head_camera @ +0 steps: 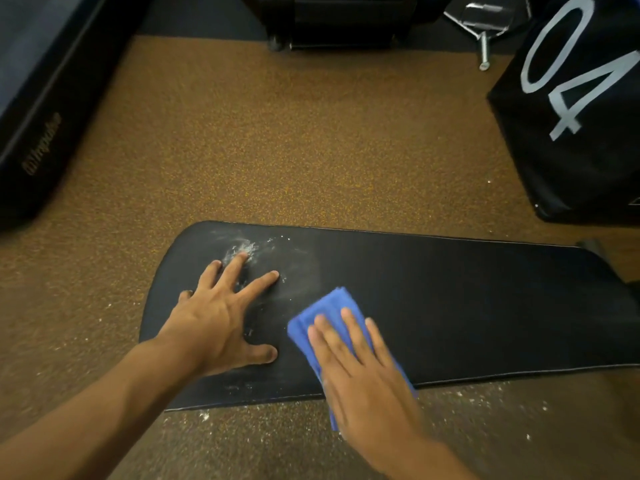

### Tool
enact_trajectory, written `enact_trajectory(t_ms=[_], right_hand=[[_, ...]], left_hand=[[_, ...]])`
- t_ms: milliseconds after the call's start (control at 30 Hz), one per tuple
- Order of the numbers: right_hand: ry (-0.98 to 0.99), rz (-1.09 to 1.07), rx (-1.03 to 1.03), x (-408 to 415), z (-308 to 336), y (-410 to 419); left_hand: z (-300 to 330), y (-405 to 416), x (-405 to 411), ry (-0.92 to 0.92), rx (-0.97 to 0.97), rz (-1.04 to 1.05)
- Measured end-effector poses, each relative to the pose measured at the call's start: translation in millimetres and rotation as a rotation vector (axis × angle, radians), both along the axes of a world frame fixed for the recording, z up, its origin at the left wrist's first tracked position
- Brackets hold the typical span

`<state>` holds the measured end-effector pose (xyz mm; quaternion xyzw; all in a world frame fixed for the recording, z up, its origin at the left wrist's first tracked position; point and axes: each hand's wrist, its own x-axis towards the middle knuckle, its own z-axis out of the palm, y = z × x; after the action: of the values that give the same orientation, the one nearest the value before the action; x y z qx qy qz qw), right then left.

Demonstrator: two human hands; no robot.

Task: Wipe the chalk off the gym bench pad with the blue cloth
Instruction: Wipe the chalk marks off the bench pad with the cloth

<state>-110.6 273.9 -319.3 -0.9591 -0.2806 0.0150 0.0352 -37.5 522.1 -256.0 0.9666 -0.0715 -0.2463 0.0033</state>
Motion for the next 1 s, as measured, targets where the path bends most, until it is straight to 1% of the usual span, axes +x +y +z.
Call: enact_trajectory(t_ms=[67, 100, 167, 233, 267, 300, 367, 400, 467, 533, 600, 667, 700, 733, 800, 867, 900, 933, 1000], right_hand=[[-0.026, 0.090, -0.064, -4, 2, -32], [-0.029, 0.071, -0.087, 1, 0, -45], [-0.037, -0.069, -0.080, 23, 2, -58], [-0.008, -0.244, -0.023, 40, 7, -41], [-0.004, -0.285, 0.017, 41, 8, -25], [-0.006, -0.266, 0.041, 35, 7, -8], [0.001, -0.080, 0.028, 9, 0, 13], [0.003, 0.011, 0.006, -4, -1, 12], [-0.014, 0.113, -0.033, -10, 1, -9], [-0.024, 0.092, -0.070, 2, 2, -30], [-0.033, -0.053, -0.059, 28, 5, -30], [0.007, -0.230, 0.014, 46, 10, -1], [0.016, -0.252, 0.048, 46, 9, 17], [0.016, -0.210, 0.061, 40, 8, 31], [0.020, -0.033, 0.020, 21, 6, 36], [0.002, 0.103, -0.026, 10, 7, 12], [-0.005, 0.131, -0.046, 12, 8, -2], [-0.009, 0.123, -0.062, 19, 6, -14], [-0.017, -0.015, -0.049, 44, 4, -18]], left_hand=[[1, -1, 0, 0.007, -0.009, 0.002], [1, -1, 0, 0.011, -0.013, -0.002], [2, -1, 0, 0.009, -0.020, -0.004], [1, -1, 0, 0.009, -0.017, -0.004], [0, -1, 0, 0.007, -0.015, -0.004], [-1, 0, 0, 0.003, -0.011, -0.004], [-1, -1, 0, -0.007, -0.001, -0.008], [0, -1, 0, -0.008, -0.001, -0.009], [1, -1, 1, 0.000, -0.009, -0.004], [1, -1, 1, 0.000, -0.018, -0.006], [1, 0, 0, -0.004, -0.021, -0.009], [0, 0, 0, -0.007, -0.018, -0.011], [0, -1, 0, -0.010, -0.017, -0.010], [-1, -1, 0, -0.017, -0.015, -0.010], [-3, 0, -1, -0.027, -0.017, -0.013], [-3, 1, -1, -0.037, -0.033, -0.013], [-4, 2, -2, -0.042, -0.042, -0.015], [-4, 3, -3, -0.048, -0.052, -0.018], [-5, 7, -6, -0.067, -0.079, -0.021]])
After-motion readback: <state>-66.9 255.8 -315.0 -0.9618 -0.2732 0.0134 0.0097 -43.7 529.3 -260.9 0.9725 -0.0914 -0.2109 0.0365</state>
